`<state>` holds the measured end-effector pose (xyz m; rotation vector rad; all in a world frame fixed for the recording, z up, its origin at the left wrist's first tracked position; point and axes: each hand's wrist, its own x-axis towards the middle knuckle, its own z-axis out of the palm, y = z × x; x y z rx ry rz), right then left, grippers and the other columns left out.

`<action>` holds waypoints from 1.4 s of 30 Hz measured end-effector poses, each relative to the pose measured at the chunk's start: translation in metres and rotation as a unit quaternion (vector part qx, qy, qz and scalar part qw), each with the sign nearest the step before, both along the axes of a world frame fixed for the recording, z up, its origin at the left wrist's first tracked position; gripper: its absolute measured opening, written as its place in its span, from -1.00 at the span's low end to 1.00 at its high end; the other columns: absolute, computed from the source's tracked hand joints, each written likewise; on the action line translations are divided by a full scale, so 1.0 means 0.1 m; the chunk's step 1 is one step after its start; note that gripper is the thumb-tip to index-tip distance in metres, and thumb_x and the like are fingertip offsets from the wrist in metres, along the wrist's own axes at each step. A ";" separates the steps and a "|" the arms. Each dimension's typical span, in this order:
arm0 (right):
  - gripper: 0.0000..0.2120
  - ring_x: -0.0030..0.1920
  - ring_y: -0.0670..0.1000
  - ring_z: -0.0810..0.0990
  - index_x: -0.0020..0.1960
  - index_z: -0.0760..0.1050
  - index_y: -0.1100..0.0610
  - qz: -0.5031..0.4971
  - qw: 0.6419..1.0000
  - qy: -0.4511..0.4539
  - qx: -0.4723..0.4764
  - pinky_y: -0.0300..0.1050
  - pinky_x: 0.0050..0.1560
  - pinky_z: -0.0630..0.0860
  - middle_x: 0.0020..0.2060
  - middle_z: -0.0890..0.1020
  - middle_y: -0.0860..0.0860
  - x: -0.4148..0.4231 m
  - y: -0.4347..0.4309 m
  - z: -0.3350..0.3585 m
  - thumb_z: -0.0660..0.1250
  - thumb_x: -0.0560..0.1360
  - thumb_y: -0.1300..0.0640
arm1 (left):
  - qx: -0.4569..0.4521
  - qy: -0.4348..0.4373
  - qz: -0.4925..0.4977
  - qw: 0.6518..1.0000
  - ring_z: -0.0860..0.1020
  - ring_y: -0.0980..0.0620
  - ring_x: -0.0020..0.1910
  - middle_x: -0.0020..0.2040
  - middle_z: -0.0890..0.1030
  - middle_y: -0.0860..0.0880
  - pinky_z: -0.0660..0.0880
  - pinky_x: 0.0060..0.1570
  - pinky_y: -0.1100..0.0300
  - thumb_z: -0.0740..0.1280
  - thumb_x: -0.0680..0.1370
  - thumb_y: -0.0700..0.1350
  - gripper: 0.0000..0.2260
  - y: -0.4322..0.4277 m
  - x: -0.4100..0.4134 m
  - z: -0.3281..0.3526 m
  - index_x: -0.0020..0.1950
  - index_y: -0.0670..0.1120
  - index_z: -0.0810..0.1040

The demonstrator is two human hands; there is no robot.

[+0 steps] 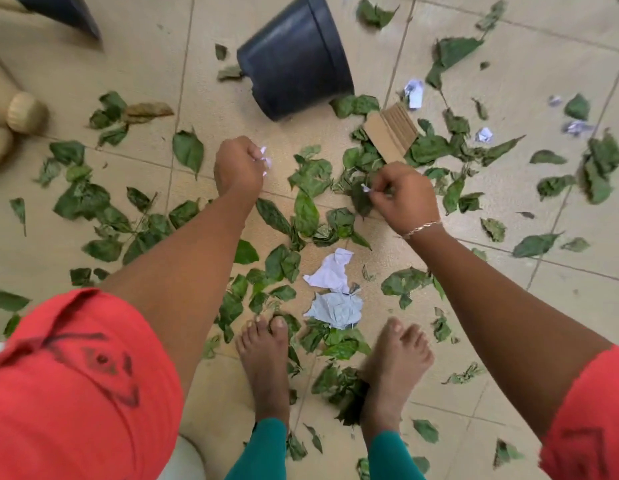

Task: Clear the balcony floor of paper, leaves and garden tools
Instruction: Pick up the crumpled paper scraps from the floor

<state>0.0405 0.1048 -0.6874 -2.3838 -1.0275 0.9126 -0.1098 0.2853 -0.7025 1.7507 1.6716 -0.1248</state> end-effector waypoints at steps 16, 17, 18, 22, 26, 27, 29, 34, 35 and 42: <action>-0.84 -0.16 0.11 0.47 -0.30 0.43 0.08 -0.094 0.977 -0.088 -0.167 -0.22 -0.33 0.35 -0.31 0.48 0.05 0.71 0.66 -0.07 0.35 0.43 0.12 | -0.202 -0.264 0.205 0.920 0.57 0.18 -0.45 -0.28 0.47 -0.07 0.61 -0.27 0.24 0.25 0.51 -0.45 -0.73 -0.72 -0.13 0.34 0.18 -0.27 0.45; -0.79 -0.21 0.06 0.44 -0.35 0.38 0.08 -0.112 0.978 -0.073 -0.157 -0.24 -0.36 0.28 -0.36 0.45 0.02 0.73 0.65 -0.07 0.32 0.43 0.19 | -0.221 -0.263 0.208 0.916 0.57 0.17 -0.44 -0.26 0.51 -0.08 0.61 -0.27 0.26 0.25 0.52 -0.43 -0.79 -0.71 -0.12 0.34 0.15 -0.34 0.49; -0.79 -0.25 0.02 0.43 -0.35 0.39 0.08 -0.144 0.981 -0.043 -0.127 -0.26 -0.34 0.28 -0.37 0.46 0.00 0.75 0.64 -0.05 0.31 0.42 0.24 | -0.234 -0.261 0.209 0.913 0.58 0.17 -0.42 -0.23 0.54 -0.08 0.61 -0.26 0.27 0.25 0.52 -0.42 -0.82 -0.70 -0.10 0.35 0.12 -0.38 0.51; -0.73 -0.45 -0.19 0.42 -0.38 0.37 0.05 -0.254 0.961 0.106 0.033 -0.30 -0.42 0.38 -0.43 0.45 -0.06 0.84 0.44 0.06 0.29 0.34 0.38 | -0.280 -0.273 0.187 0.901 0.57 0.16 -0.41 -0.17 0.58 -0.11 0.58 -0.30 0.31 0.25 0.52 -0.42 -0.91 -0.67 -0.08 0.38 -0.08 -0.31 0.55; -0.60 -0.40 -0.07 0.46 -0.21 0.52 -0.01 -0.316 0.923 0.207 0.071 -0.26 -0.45 0.40 -0.37 0.50 -0.02 0.99 0.21 0.04 0.15 0.36 0.48 | -0.306 -0.260 0.134 0.906 0.52 0.14 -0.45 -0.21 0.59 -0.12 0.50 -0.43 0.33 0.19 0.54 -0.44 -0.80 -0.67 -0.12 0.36 -0.13 -0.20 0.54; -0.57 -0.40 -0.07 0.46 -0.23 0.55 -0.01 -0.339 0.913 0.214 0.074 -0.25 -0.43 0.41 -0.38 0.53 -0.04 1.04 0.20 0.04 0.11 0.38 0.47 | -0.303 -0.249 0.117 0.913 0.48 0.13 -0.44 -0.23 0.57 -0.11 0.46 -0.46 0.33 0.15 0.54 -0.45 -0.74 -0.69 -0.13 0.35 -0.13 -0.17 0.54; -0.66 -0.48 -0.14 0.42 -0.32 0.55 0.02 -0.361 0.909 0.199 0.065 -0.25 -0.42 0.37 -0.45 0.52 -0.08 1.11 0.25 0.05 0.12 0.40 0.36 | -0.295 -0.220 0.094 0.925 0.38 0.10 -0.42 -0.28 0.48 -0.07 0.37 -0.48 0.33 0.07 0.54 -0.45 -0.67 -0.77 -0.13 0.32 -0.16 -0.13 0.54; -0.82 -0.38 -0.12 0.38 -0.19 0.35 -0.01 -0.218 0.972 0.087 -0.004 -0.24 -0.35 0.31 -0.35 0.43 -0.11 1.20 0.49 0.04 0.35 0.41 -0.01 | -0.251 -0.138 -0.029 0.958 0.37 0.05 -0.33 -0.24 0.48 -0.04 0.27 -0.33 0.27 0.27 0.56 -0.19 -0.84 -1.04 -0.14 0.26 -0.23 -0.06 0.49; -0.82 -0.37 -0.08 0.39 -0.09 0.36 0.00 -0.167 0.985 0.048 -0.024 -0.23 -0.34 0.32 -0.33 0.44 -0.10 1.19 0.54 0.04 0.34 0.40 0.00 | -0.239 -0.125 -0.076 0.960 0.35 0.05 -0.34 -0.25 0.47 -0.03 0.26 -0.35 0.28 0.32 0.54 -0.17 -0.88 -1.10 -0.16 0.26 -0.20 -0.10 0.50; -0.73 0.04 0.21 0.54 0.16 0.45 0.08 0.046 0.970 -0.139 -0.196 -0.05 -0.08 0.39 0.01 0.58 0.15 1.21 0.71 -0.10 0.25 0.50 0.01 | -0.131 -0.008 -0.333 0.934 0.44 -0.01 -0.03 0.12 0.50 -0.09 0.33 -0.12 0.18 0.39 0.49 -0.16 -0.65 -1.31 -0.20 0.18 0.22 -0.13 0.36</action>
